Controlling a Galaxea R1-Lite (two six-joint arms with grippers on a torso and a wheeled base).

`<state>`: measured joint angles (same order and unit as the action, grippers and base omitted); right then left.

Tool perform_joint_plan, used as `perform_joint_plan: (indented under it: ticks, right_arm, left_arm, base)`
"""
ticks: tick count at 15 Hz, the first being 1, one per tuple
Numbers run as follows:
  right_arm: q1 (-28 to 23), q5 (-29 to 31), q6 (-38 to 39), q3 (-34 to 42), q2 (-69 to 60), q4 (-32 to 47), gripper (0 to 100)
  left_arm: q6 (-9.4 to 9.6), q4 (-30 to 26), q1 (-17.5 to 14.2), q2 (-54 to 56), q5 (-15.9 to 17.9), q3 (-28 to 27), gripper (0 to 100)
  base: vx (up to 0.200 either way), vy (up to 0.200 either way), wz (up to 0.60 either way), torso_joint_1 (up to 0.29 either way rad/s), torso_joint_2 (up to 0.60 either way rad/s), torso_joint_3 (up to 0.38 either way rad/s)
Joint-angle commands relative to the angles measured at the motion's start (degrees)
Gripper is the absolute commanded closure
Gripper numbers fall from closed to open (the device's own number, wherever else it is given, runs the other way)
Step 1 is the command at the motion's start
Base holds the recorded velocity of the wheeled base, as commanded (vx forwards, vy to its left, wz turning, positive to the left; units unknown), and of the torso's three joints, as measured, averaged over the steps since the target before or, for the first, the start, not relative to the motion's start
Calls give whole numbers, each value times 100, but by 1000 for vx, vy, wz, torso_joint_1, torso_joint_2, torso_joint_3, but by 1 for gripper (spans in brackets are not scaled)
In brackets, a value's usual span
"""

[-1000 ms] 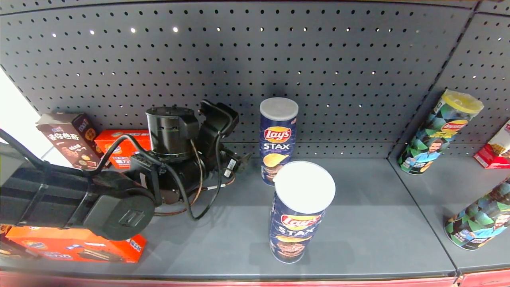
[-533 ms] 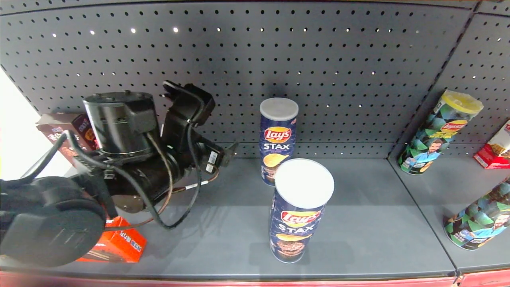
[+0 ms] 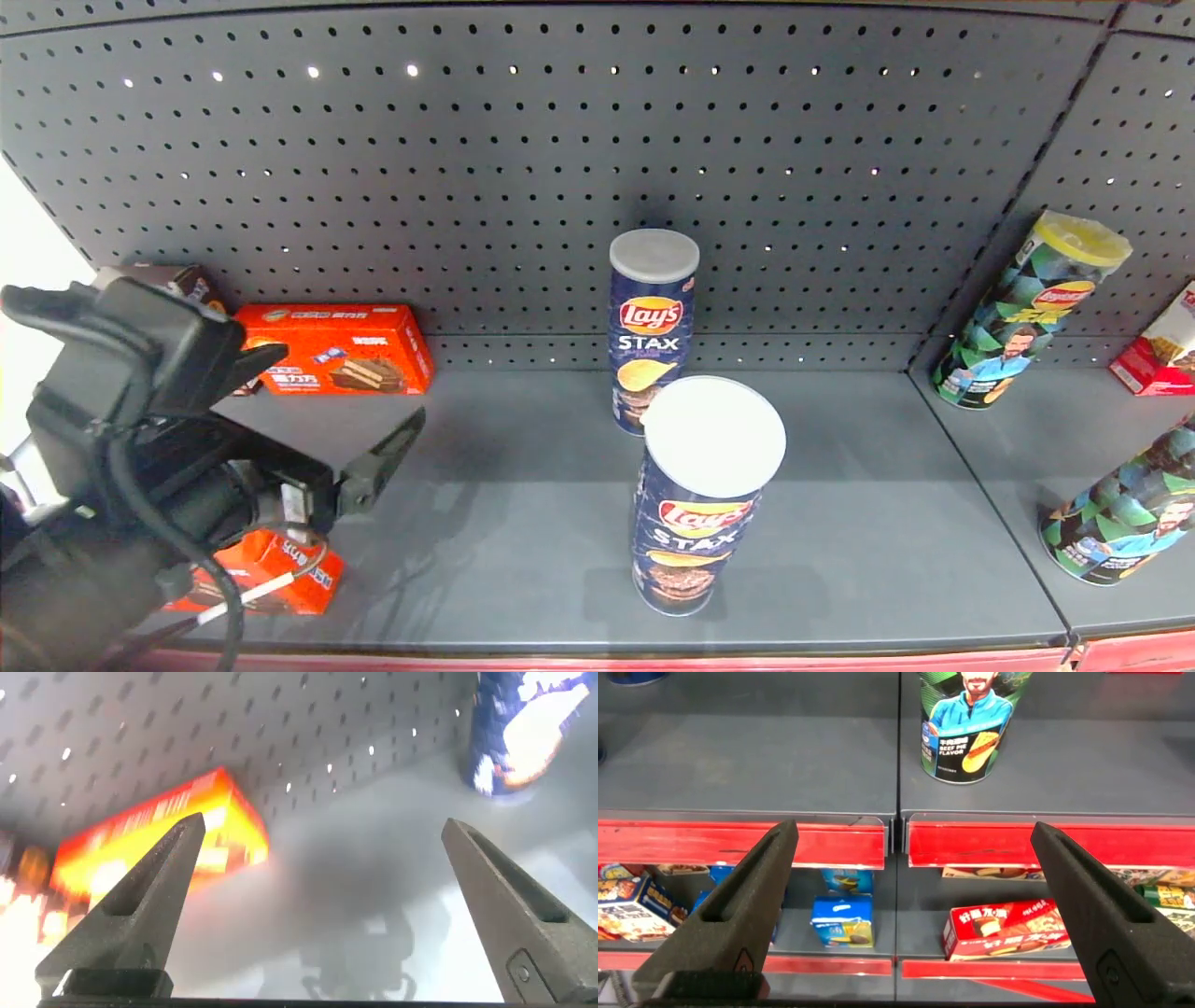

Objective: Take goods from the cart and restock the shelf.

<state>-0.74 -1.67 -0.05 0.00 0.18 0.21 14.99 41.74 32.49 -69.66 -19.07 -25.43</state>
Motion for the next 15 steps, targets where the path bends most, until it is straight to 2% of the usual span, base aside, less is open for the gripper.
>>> perform_joint_plan:
  ticks: [1, 5, 6, 7, 8, 9, 11, 12, 15]
  right_arm:
    - [4, 9, 58, 0, -1, -21, 0]
    - [4, 79, 181, -123, -1, -161, 0]
    - [-49, 281, 664, -1644, 975, -390, 0]
    - [-5, 431, 980, -2320, 2038, -240, 0]
    - [48, 290, 857, -2461, 2091, -161, 0]
    - [118, -202, 339, -2435, 2100, -117, 0]
    - [162, -642, 146, -2610, 2372, -170, 0]
    - [294, -1134, -30, -2760, 2618, -161, 0]
    - [619, -1942, -804, -2883, 3225, -170, 0]
  left_arm:
    - [-76, 1, -32, 585, -1, 275, 0]
    - [-76, -17, -23, 602, -9, 144, 0]
    - [-76, -26, -32, 646, -18, 170, 0]
    - [-76, -52, -23, 734, -18, 214, 0]
    - [-76, -52, -23, 761, -9, 302, 0]
    - [-84, -52, -41, 787, -18, 381, 0]
    - [-84, -52, -41, 831, -1, 407, 0]
    - [-84, -52, -32, 822, 8, 346, 0]
    - [-84, -52, -32, 822, 17, 398, 0]
  base:
    - [0, 0, 0, 0, 0, 0]
    - [0, 0, 0, 0, 0, 0]
    - [0, 0, 0, 0, 0, 0]
    - [0, 0, 0, 0, 0, 0]
    - [0, 0, 0, 0, 0, 0]
    - [0, 0, 0, 0, 0, 0]
    - [0, 0, 0, 0, 0, 0]
    - [0, 0, 0, 0, 0, 0]
    - [0, 0, 0, 0, 0, 0]
